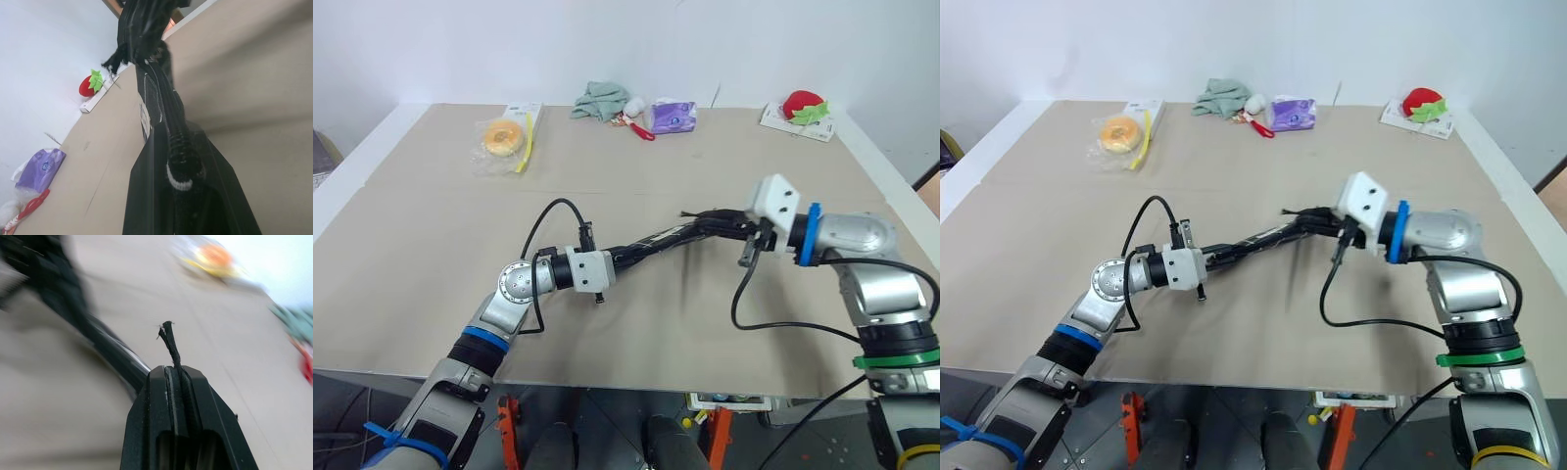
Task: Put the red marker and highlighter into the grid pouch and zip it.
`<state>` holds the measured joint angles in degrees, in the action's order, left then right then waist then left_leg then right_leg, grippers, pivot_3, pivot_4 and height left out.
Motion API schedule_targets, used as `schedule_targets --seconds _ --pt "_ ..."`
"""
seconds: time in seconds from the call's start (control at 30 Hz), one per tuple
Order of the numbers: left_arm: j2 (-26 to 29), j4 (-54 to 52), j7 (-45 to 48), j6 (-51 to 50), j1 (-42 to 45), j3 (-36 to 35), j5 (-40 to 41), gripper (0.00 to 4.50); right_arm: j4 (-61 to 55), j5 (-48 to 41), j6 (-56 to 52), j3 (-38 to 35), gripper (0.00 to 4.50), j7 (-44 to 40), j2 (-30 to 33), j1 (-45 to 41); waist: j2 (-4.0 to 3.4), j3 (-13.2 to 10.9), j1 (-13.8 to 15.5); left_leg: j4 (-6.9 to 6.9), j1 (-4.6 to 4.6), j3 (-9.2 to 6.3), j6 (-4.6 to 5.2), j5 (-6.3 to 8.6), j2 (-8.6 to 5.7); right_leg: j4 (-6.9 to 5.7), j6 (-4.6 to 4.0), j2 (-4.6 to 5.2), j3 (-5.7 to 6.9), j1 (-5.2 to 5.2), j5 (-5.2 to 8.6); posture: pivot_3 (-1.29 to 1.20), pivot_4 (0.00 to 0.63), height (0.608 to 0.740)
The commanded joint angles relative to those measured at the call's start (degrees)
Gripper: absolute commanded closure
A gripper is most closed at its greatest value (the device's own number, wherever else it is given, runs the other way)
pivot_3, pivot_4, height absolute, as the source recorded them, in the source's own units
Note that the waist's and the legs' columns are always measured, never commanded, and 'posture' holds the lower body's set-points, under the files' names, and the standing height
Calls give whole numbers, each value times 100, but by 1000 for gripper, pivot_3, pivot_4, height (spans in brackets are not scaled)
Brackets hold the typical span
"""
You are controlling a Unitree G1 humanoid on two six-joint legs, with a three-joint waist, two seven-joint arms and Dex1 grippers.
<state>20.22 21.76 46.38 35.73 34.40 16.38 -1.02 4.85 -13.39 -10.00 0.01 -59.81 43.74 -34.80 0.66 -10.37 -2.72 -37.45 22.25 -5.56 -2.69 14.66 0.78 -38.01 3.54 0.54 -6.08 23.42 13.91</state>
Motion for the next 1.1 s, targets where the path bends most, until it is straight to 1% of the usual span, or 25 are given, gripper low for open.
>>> schedule_targets --seconds 0.03,0.13,0.23,0.4,0.47,0.5,0.57,0.63,0.7,0.73,0.77,0.8,0.97,1.07,1.1 --pt "12 -92 -48 -5 -12 -109 73 4500 693 -35 278 -654 4447 190 347 -252 0 0 0 0 0 0 0 0 0 0 0 0 0 0 0 0 150 740" --pt "10 -100 -38 -5 -18 -105 82 4500 992 -91 323 -819 4447 237 441 -260 0 0 -8 1 0 2 1 0 0 0 0 0 -2 0 0 0 150 740" --pt "12 -95 5 -4 -21 -110 91 4500 894 -120 291 -782 4447 195 476 -167 -1 0 -18 2 -4 6 2 1 3 -1 -2 -3 -7 1 -1 0 150 740" --pt "33 -159 251 -228 -30 -91 283 4500 367 -691 -595 -940 4447 322 293 -127 -1 0 -7 1 -5 5 4 -1 0 -3 -1 -2 -9 -2 -1 0 150 740" --pt "54 -317 457 -496 -60 -96 514 4500 237 -895 -947 -1002 3684 310 312 -119 -1 0 -6 0 -5 6 4 -1 0 -3 -1 -2 -10 -2 -1 0 150 740" --pt "93 -485 638 -692 -112 -96 717 4151 159 -984 -1073 -1047 3331 316 326 -90 -2 0 -5 0 -5 5 4 -1 0 -3 -1 -2 -9 -2 -1 0 150 740" --pt "160 -756 884 -1043 -196 -99 981 3480 59 -1073 -1221 -1133 2394 369 328 -54 -2 0 -14 2 -5 6 4 -1 3 -3 -1 -3 -9 0 -1 0 150 740" --pt "231 -977 1056 -1398 -257 -112 1171 2468 32 -1105 -1337 -1176 1351 374 346 -28 -2 0 -6 4 -5 4 5 0 4 -3 -1 -4 -6 0 -1 0 150 740" --pt "409 -1452 1387 -2254 -385 -178 1716 1452 54 -1081 -1411 -1181 296 368 406 74 -1 0 -6 2 -4 4 5 -1 3 -3 -1 -4 -6 -1 -1 0 150 740" --pt "546 -1759 1563 -2844 -457 -195 2042 980 87 -1068 -1453 -1195 2 407 411 105 -2 0 -7 2 -4 5 5 -1 3 -3 -1 -4 -6 -1 -1 0 150 740" --pt "648 -1998 1662 -3268 -514 -208 2256 437 91 -1065 -1486 -1213 0 445 411 131 -3 0 -13 2 -4 4 5 -1 4 -3 -1 -4 -6 -1 0 0 150 740" --pt "690 -2128 1663 -3516 -542 -251 2370 49 108 -1073 -1527 -1225 0 466 408 144 -4 -1 -12 2 -5 5 5 0 5 -5 0 -4 -7 -1 0 0 150 740" --pt "774 -2631 1275 -4762 -703 -741 3022 49 112 -941 -1618 -1217 0 529 553 374 -5 -1 -11 0 -6 5 5 -1 4 -5 2 -5 -7 -1 1 0 150 740" --pt "908 -2701 688 -5574 -793 -1444 3464 49 116 -894 -1659 -1279 0 571 711 611 -4 -2 -9 0 -6 4 5 -1 7 -5 2 -6 -4 -1 1 0 150 740" --pt "986 -2692 391 -5778 -845 -1716 3490 49 131 -906 -1685 -1337 0 586 759 698 -4 -2 -12 0 -6 4 5 -1 7 -5 2 -7 -5 -1 1 0 150 740"
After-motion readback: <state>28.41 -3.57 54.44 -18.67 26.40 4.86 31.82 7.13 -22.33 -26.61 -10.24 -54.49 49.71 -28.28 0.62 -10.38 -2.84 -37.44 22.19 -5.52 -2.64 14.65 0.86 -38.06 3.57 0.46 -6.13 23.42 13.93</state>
